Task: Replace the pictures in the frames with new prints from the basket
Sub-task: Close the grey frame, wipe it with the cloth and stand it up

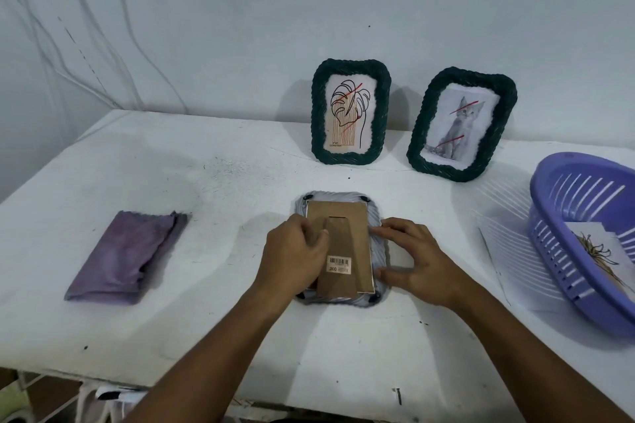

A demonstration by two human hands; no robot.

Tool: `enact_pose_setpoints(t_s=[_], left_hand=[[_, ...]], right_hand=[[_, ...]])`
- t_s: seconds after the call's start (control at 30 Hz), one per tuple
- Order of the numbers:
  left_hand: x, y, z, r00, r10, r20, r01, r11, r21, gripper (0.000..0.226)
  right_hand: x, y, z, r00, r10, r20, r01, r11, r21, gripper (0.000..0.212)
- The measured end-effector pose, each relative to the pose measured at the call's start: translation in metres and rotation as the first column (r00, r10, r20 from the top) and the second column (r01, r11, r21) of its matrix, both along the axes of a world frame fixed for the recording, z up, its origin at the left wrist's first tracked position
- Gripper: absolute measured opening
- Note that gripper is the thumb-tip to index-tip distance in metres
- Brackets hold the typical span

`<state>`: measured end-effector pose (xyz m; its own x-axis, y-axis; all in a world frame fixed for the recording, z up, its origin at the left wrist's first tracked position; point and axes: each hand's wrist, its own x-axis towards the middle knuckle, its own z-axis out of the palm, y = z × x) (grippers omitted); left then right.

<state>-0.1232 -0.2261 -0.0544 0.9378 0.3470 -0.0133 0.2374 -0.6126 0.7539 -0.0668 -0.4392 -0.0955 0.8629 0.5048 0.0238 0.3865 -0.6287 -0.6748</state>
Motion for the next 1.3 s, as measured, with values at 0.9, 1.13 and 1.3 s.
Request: enact_pose_setpoints(t_s=[0.9, 1.13, 1.3], left_hand=[[0.051, 0.034, 0.0, 0.995, -0.103, 0.0, 0.101, 0.971, 0.216, 0.031], [0.067, 0.04, -0.004, 0.982, -0.161, -0.101, 0.176, 0.969, 0.173, 0.05], [0.071, 0.044, -0.005, 0.964, -0.24, -0.119, 0.26, 0.945, 0.197, 0.049]], right_hand=[[0.04, 0.041, 0.029, 0.98, -0.199, -0.01, 0.196, 0.972, -0.128, 0.046], [0.05, 0.055, 0.027, 0.976, -0.217, 0.024, 0.216, 0.945, -0.246, 0.056], [0.05, 0.057, 0.03, 0.979, -0.187, 0.081, 0.203, 0.926, -0.318, 0.055]])
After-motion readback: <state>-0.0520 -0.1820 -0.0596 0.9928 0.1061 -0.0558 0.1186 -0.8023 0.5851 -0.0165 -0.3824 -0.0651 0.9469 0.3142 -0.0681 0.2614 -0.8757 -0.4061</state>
